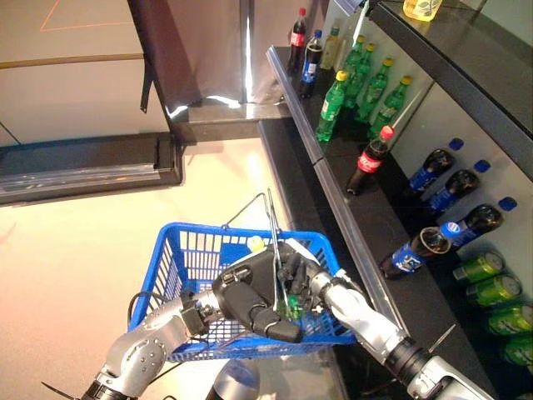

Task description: Pick up the drink and place into the basket.

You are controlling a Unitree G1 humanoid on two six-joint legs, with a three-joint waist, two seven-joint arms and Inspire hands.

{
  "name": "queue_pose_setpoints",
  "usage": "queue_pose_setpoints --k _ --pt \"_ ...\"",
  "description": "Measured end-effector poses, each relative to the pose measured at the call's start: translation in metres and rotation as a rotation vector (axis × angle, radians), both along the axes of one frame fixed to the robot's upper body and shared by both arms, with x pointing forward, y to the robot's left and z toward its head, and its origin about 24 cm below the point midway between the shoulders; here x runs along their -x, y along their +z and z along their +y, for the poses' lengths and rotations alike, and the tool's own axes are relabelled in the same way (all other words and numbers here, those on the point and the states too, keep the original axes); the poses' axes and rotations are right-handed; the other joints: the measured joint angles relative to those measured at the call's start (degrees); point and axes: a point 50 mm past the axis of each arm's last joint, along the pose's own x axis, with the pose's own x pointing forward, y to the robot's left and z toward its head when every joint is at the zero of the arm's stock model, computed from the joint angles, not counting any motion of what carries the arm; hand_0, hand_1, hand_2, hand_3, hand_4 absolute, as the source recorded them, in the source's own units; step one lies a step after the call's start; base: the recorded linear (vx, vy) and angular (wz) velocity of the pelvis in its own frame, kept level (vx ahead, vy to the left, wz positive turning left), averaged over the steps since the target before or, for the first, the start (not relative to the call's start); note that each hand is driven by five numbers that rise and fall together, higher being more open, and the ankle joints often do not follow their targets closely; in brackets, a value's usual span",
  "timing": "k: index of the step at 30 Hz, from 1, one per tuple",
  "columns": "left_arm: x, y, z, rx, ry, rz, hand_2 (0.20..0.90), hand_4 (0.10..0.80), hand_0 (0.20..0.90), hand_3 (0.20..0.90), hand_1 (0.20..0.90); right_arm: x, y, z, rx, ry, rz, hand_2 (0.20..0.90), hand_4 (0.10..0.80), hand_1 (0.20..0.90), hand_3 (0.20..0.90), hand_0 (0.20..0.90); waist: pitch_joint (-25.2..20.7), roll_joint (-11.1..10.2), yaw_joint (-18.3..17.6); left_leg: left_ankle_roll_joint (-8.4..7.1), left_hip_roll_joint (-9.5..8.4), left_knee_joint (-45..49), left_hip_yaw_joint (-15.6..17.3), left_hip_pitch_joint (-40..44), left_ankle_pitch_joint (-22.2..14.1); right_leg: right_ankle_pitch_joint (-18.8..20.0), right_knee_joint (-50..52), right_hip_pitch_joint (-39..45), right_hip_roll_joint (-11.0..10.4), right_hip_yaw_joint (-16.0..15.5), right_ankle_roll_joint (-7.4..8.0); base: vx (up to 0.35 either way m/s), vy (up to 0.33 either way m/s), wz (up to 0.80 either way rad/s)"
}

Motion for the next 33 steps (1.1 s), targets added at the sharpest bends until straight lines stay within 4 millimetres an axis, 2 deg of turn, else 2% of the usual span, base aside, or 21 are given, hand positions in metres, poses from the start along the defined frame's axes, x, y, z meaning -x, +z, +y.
queue_pose_setpoints --k 17,33 --pt "0.003 -0.001 -0.005 0.000 -0.052 -0.003 0.300 0.100 0.300 0.200 0.300 0.002 0.003 0.017 0.140 0.204 -0.042 0.300 0.100 0.300 0.200 0.300 -0.07 -0.11 0.16 0.00 -0.01 0.03 -0.06 0.00 0.00 0.01 -0.09 0.02 0.00 -0.02 0.00 0.000 0.000 0.00" --pt "0.002 0.002 -0.009 -0.032 -0.108 -0.020 0.300 0.100 0.300 0.200 0.300 0.001 0.006 0.026 0.210 0.313 -0.036 0.300 0.100 0.300 0.200 0.300 -0.21 -0.33 1.11 0.00 -0.10 0.15 -0.35 0.02 0.00 0.00 -0.12 0.27 0.01 -0.29 0.00 0.000 0.000 0.00"
